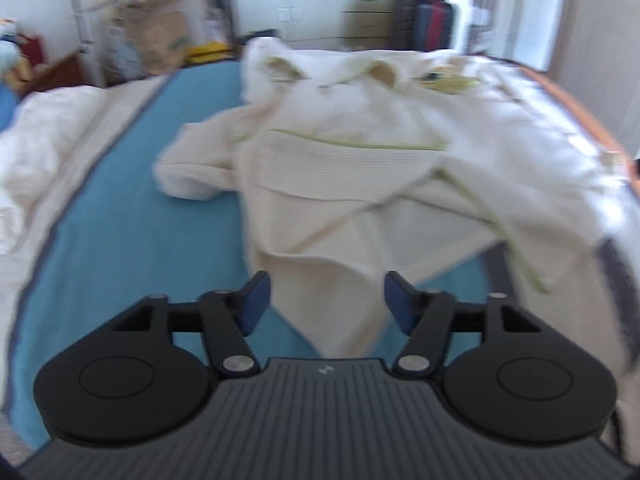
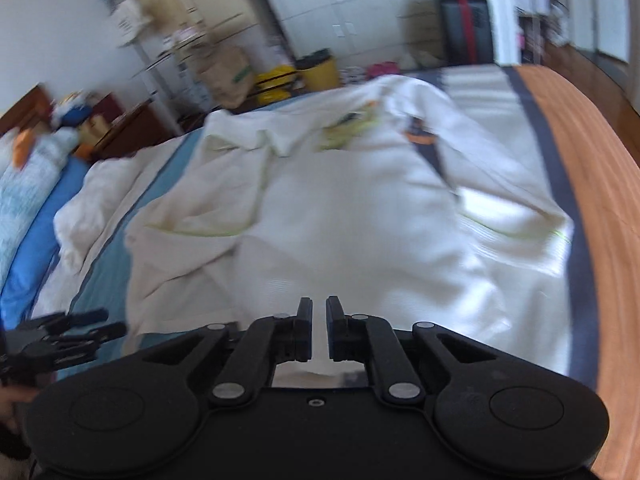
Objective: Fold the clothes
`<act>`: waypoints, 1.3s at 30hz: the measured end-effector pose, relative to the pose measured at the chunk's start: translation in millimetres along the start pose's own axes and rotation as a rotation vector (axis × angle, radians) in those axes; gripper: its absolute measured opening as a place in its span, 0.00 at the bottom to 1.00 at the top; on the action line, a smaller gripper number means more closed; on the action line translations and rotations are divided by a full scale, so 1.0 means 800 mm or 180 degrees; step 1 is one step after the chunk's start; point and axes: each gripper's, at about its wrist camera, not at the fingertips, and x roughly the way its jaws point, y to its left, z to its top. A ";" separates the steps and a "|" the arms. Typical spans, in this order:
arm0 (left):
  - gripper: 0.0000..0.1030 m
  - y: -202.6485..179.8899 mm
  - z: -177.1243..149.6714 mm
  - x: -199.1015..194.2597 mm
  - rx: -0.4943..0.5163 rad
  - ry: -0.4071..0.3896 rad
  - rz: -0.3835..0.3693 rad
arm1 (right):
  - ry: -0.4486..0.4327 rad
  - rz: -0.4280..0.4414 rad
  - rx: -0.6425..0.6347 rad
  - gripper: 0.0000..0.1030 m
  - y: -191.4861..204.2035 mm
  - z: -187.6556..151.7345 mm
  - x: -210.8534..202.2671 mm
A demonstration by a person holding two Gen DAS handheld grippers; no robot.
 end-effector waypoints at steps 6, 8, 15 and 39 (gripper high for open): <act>0.72 0.020 0.034 0.044 0.0201 0.0075 0.0216 | 0.0233 0.0172 -0.0397 0.32 0.083 0.025 0.060; 0.72 0.036 0.036 0.064 0.0084 0.0101 0.0154 | 0.0308 0.0186 -0.0425 0.32 0.101 0.029 0.082; 0.03 0.038 0.016 0.046 -0.0156 -0.0326 -0.0210 | 0.0339 0.0116 -0.0169 0.39 0.105 0.018 0.115; 0.07 0.001 -0.005 -0.004 0.0090 -0.0295 -0.0857 | 0.0316 0.0485 0.0510 0.51 0.062 0.010 0.153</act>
